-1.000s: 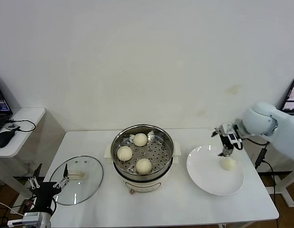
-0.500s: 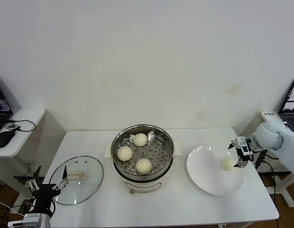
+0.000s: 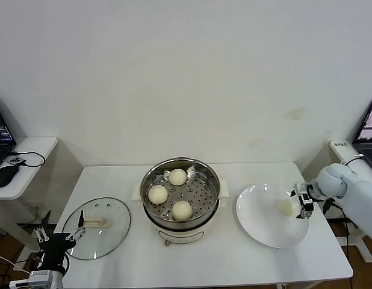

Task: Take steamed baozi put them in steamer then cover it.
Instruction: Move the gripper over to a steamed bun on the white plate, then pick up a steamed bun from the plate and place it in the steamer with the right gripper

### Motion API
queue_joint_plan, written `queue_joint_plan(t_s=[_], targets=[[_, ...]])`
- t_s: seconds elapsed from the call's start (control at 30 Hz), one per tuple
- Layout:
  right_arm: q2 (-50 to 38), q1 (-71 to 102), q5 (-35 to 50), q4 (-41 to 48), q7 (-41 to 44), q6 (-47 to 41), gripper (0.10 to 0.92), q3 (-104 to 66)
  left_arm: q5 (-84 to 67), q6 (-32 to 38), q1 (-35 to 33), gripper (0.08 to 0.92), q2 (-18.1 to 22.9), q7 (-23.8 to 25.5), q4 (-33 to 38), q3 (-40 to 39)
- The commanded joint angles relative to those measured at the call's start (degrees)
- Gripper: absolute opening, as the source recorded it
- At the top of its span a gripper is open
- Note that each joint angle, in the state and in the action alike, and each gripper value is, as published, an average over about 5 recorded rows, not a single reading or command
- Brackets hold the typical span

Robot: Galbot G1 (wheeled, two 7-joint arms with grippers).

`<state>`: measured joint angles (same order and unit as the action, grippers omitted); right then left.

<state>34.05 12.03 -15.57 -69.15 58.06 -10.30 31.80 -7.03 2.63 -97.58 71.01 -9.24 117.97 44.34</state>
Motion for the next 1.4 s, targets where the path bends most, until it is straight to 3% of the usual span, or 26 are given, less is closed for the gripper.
queue_joint_plan(t_s=[0.03, 0.37, 0.93, 1.17, 1.4], targets=[[4.8, 1.3, -1.7, 5.0, -0.8, 0.2, 0.823, -1.6, 0.0, 0.2, 0.1, 0.823, 0.1, -0.1, -0.4, -0.1], [5.6, 0.8, -3.6, 6.5, -0.7, -0.5, 0.809, -1.5, 0.0, 0.2, 0.3, 0.823, 0.3, -0.1, -1.0, -0.1], [5.7, 0.7, -3.9, 6.2, 0.3, -0.5, 0.648, -1.9, -0.1, 0.4, 0.0, 0.823, 0.5, -0.2, -0.8, 0.3], [0.5, -4.6, 0.2, -1.8, 1.8, -2.8, 0.639, 2.1, -0.1, 0.4, 0.1, 0.823, 0.4, -0.2, -0.6, 0.2], [-5.8, -20.8, 13.3, -13.6, 2.7, -8.9, 0.636, 13.8, 0.0, 0.3, 0.4, 0.823, 0.3, -0.3, -0.2, -0.4]])
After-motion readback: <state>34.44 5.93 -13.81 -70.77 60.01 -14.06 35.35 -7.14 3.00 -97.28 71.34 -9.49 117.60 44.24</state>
